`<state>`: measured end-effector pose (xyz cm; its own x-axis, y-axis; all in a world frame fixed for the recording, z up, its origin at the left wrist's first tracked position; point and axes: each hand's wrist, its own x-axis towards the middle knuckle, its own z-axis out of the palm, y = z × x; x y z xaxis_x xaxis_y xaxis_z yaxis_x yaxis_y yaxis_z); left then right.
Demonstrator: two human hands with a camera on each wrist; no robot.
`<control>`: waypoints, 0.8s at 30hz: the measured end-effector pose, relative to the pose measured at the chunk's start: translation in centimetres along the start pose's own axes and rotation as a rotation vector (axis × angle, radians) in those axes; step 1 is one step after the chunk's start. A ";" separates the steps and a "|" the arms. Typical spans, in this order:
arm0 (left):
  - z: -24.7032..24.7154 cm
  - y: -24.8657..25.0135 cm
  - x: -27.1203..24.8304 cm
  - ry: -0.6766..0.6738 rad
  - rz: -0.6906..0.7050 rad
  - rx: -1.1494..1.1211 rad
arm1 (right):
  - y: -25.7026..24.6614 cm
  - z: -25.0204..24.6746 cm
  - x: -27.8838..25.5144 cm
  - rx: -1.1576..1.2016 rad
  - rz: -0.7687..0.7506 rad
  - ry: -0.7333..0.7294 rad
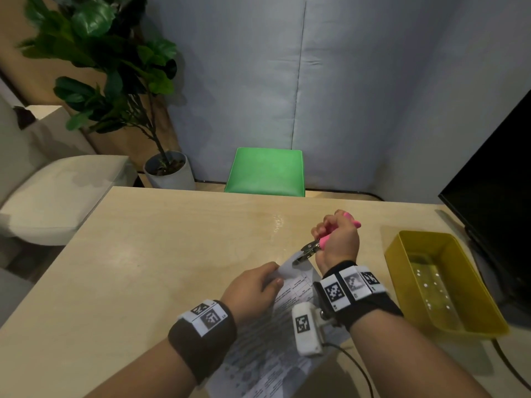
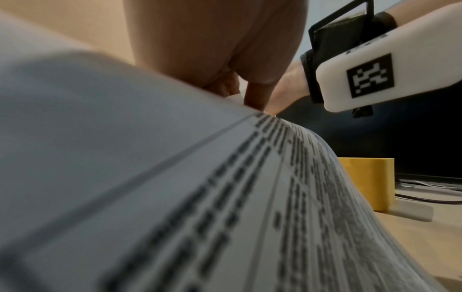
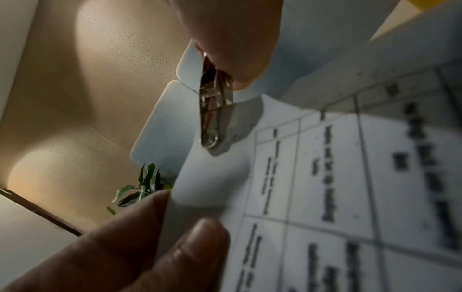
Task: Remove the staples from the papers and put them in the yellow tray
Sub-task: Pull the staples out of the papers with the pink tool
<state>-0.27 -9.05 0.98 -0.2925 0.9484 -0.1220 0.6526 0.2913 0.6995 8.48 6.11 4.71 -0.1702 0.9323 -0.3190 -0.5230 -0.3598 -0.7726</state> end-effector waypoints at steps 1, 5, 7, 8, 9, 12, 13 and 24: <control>0.1 -0.1 0.0 0.000 -0.006 -0.007 | 0.1 -0.1 -0.1 0.010 0.004 -0.008; 0.2 -0.3 -0.2 0.007 -0.012 -0.020 | 0.2 -0.1 -0.7 0.020 -0.009 -0.057; 0.1 -0.4 -0.2 0.022 -0.013 -0.014 | 0.0 0.0 -0.8 0.029 -0.012 -0.074; 0.0 -0.5 -0.3 0.032 -0.016 -0.015 | -0.1 0.0 -0.7 0.039 -0.013 -0.081; -0.1 -0.5 -0.3 0.046 -0.016 -0.023 | -0.3 0.0 -0.6 0.047 -0.015 -0.088; -0.6 -0.6 -0.4 0.104 -0.006 -0.092 | -1.0 0.0 -0.4 0.049 -0.026 -0.108; -0.8 -0.6 -0.4 0.123 0.000 -0.121 | -1.2 -0.1 -0.3 0.045 -0.030 -0.113; -1.6 -1.8 -0.3 0.242 0.037 -0.241 | -1.8 -0.8 -0.2 0.028 -0.039 -0.154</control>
<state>-2.46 -10.09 0.88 -0.4483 0.8921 0.0571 0.4908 0.1922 0.8498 10.08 6.54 5.74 -0.2746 0.9406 -0.1996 -0.5541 -0.3244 -0.7666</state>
